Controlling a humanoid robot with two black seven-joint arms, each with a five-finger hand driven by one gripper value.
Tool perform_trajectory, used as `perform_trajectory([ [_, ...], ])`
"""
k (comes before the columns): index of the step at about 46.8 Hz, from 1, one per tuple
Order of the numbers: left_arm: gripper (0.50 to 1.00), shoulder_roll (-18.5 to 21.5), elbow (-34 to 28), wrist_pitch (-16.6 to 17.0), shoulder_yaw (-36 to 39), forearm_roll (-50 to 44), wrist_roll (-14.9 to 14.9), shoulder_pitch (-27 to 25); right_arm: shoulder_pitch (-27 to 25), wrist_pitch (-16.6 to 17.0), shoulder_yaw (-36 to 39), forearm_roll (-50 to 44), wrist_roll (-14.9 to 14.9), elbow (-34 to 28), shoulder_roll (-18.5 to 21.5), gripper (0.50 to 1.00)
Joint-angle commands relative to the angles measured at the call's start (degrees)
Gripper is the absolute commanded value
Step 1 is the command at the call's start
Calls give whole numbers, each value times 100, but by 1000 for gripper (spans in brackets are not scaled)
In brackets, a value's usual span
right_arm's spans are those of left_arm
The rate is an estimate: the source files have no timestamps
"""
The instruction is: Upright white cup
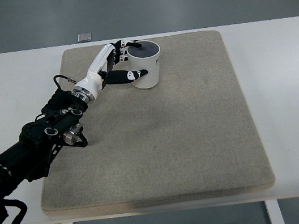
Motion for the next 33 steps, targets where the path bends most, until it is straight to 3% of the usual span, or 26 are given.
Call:
perform_trajectory([
  [1,891,0,0,-1,-8,0,0,56,0,0,0,0,0,0,0,952],
  [4,947,0,0,-1,-35,0,0,64,0,0,0,0,0,0,0,952],
  [10,994,9,0,-1,-61,-18,0,64,0,0,0,0,0,0,0,952],
  [33,996,53,-71,-18,-96,-44,0,64,0,0,0,0,0,0,0,952],
])
